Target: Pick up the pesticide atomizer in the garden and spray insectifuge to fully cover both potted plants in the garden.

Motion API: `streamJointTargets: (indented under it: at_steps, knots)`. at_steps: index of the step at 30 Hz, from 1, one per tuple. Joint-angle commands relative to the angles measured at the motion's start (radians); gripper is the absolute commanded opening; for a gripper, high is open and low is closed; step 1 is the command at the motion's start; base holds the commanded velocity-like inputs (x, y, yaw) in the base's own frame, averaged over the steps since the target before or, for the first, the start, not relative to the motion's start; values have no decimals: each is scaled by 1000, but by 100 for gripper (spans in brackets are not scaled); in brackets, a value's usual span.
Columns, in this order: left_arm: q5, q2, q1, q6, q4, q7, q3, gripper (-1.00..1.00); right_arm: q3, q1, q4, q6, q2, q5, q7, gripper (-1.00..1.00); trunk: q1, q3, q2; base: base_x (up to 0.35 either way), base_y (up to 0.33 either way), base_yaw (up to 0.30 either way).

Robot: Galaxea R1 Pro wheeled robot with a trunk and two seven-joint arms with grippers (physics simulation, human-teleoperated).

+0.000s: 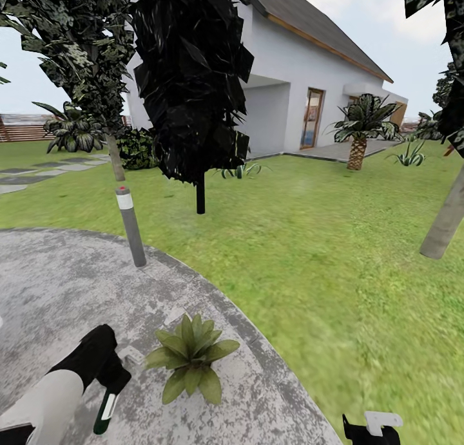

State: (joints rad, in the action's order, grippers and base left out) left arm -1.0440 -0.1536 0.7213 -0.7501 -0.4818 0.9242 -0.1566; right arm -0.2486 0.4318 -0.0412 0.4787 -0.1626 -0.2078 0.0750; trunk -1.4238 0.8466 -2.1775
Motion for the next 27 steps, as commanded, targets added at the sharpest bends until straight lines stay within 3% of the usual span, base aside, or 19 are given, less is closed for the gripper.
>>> streamJointTargets:
  at_steps: [1, 5, 13, 19, 27]
  knots:
    - [-6, -10, 0, -5, -1, 8, -6, -100, -6, 1, 1, 3, 0, -11, 5, 100, 0, 1, 0, 0, 0, 0]
    - [-5, -39, -1, -4, -1, 9, -6, -100, -6, 1, 1, 3, 0, -11, 5, 100, 0, 1, 0, 0, 0, 0]
    - [-3, -27, 12, -15, -3, 11, -9, -100, -5, 1, 1, 3, 1, -11, 5, 100, 0, 1, 0, 0, 0, 0]
    - [-7, -40, -2, -5, 5, 8, -6, -100, -6, 1, 1, 3, 1, -11, 5, 100, 0, 1, 0, 0, 0, 0]
    - [-11, -37, -11, 1, 41, 5, -6, -100, -6, 1, 1, 3, 3, -11, 5, 100, 0, 1, 0, 0, 0, 0]
